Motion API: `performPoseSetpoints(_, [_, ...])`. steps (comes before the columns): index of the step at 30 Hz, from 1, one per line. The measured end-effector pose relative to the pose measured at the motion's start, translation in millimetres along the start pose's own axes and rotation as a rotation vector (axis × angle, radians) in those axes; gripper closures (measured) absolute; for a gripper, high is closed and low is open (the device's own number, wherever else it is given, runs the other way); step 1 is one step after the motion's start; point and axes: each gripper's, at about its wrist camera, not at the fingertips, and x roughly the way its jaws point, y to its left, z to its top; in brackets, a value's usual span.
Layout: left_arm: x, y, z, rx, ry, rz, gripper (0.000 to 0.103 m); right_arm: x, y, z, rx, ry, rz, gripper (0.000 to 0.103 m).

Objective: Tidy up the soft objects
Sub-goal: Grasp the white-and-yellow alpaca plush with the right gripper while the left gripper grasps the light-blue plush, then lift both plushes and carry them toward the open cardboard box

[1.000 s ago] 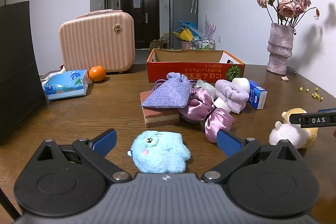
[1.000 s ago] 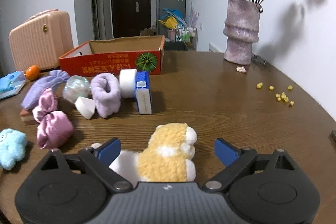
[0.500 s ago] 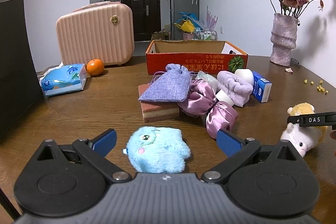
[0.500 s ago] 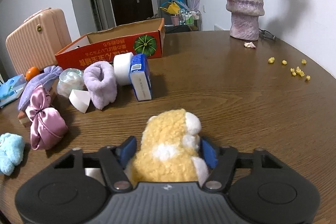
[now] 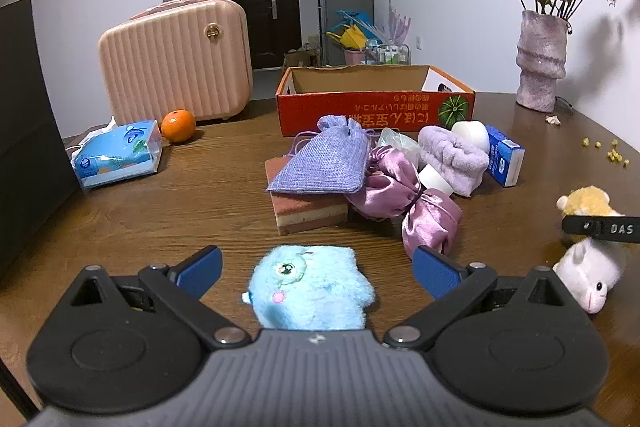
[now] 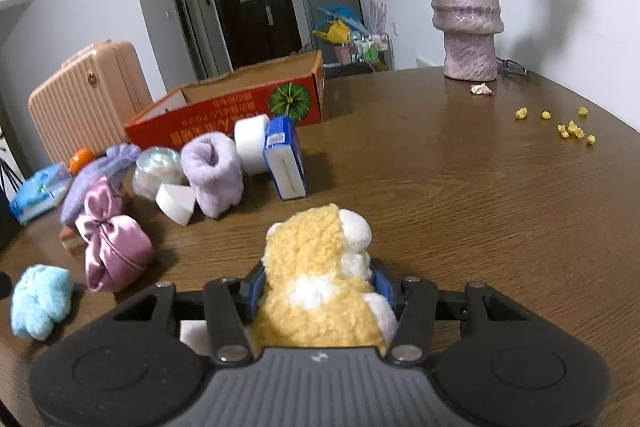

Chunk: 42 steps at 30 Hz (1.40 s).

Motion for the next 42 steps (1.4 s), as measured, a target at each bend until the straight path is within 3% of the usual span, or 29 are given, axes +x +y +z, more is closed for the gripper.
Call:
performPoseSetpoints(15, [44.5,8.0,0.4,0.003,0.113,0.009,0.0,-16.7,-3.5,-1.0,0.049,-0.103,0.053,0.052])
performPoseSetpoints(42, [79.9,14.4,-15.7,-0.043,0.213,-0.01,0.0,-16.8,-1.7,-3.1,0.049,-0.112,0.068,0.052])
